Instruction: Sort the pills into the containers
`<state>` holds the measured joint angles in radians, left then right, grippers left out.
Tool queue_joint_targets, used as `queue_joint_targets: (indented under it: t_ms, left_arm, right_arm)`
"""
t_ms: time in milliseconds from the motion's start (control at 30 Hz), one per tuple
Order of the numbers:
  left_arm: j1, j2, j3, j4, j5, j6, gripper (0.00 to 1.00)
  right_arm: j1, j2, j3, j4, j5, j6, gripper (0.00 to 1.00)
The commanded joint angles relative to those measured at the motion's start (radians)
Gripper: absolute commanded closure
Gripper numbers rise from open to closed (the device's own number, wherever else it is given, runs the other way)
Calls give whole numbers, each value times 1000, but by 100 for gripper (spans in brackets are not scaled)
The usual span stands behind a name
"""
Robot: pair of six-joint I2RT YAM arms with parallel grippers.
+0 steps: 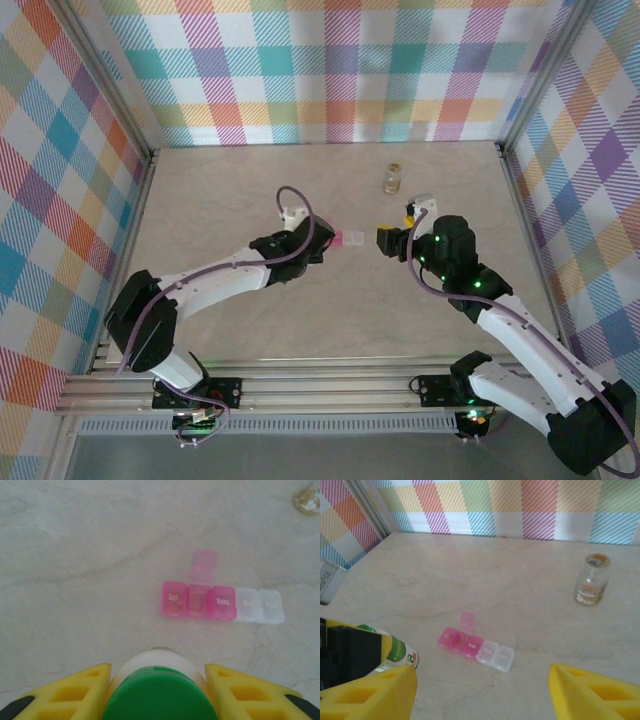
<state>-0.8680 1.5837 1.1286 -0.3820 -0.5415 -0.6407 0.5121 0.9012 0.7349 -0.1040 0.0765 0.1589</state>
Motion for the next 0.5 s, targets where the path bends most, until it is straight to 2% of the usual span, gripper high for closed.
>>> queue_joint_targets:
  t_ms: [0, 200, 333, 400, 467]
  left_arm:
    - [-41, 41, 46, 17, -46, -84, 57]
    - [-66, 133, 65, 74, 32, -90, 57]
    - [-78, 176, 91, 91, 13, -84, 56]
    - [-79, 191, 101, 90, 11, -80, 51]
    - [-80, 194, 108, 84, 9, -77, 40]
  right_arm:
    - [7, -16, -21, -40, 28, 21, 31]
    - [7, -4, -36, -26, 30, 23, 31]
    - [7, 16, -39, -16, 45, 31, 30]
    - [7, 22, -40, -23, 61, 37, 30]
    - [7, 22, -43, -26, 71, 42, 29]
